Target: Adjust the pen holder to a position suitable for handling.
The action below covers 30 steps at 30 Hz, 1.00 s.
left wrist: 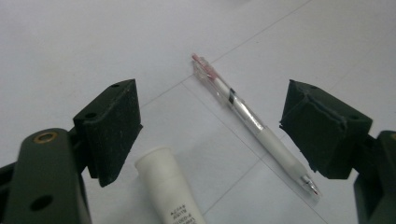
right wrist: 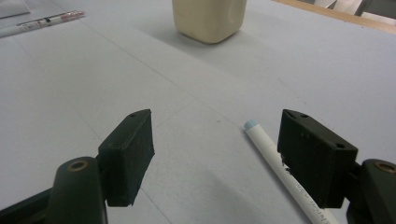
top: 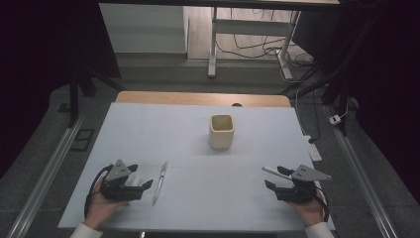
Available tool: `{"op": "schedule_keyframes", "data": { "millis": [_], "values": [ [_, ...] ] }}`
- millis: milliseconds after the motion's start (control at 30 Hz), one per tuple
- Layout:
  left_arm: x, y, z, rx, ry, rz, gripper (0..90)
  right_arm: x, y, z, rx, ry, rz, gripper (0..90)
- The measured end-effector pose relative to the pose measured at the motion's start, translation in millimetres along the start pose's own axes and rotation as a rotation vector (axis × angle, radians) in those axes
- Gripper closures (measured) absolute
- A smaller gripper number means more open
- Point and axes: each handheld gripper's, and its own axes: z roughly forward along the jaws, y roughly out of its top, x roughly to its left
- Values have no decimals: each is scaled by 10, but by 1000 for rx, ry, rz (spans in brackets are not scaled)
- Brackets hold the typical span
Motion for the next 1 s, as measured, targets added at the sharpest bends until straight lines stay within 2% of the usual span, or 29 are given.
{"op": "schedule_keyframes", "data": {
  "millis": [267,367,467,700,833,1000],
  "values": [
    [-9,-6,-24,-6,1,5,195,-36,-3,-12,1,-4,21,267],
    [0,-8,-21,-6,-1,7,195,-29,-2,-7,7,-7,13,271],
    [6,5,-28,-16,-8,-8,197,-23,-2,4,7,-5,13,273],
    [-10,15,-27,-21,-22,-15,199,-19,19,9,12,-14,29,277],
    [3,25,-25,-30,-29,-19,201,-28,51,6,-11,2,80,282],
    [67,26,-9,-33,-30,-38,201,-53,89,102,10,-12,74,284]
  ]
}}
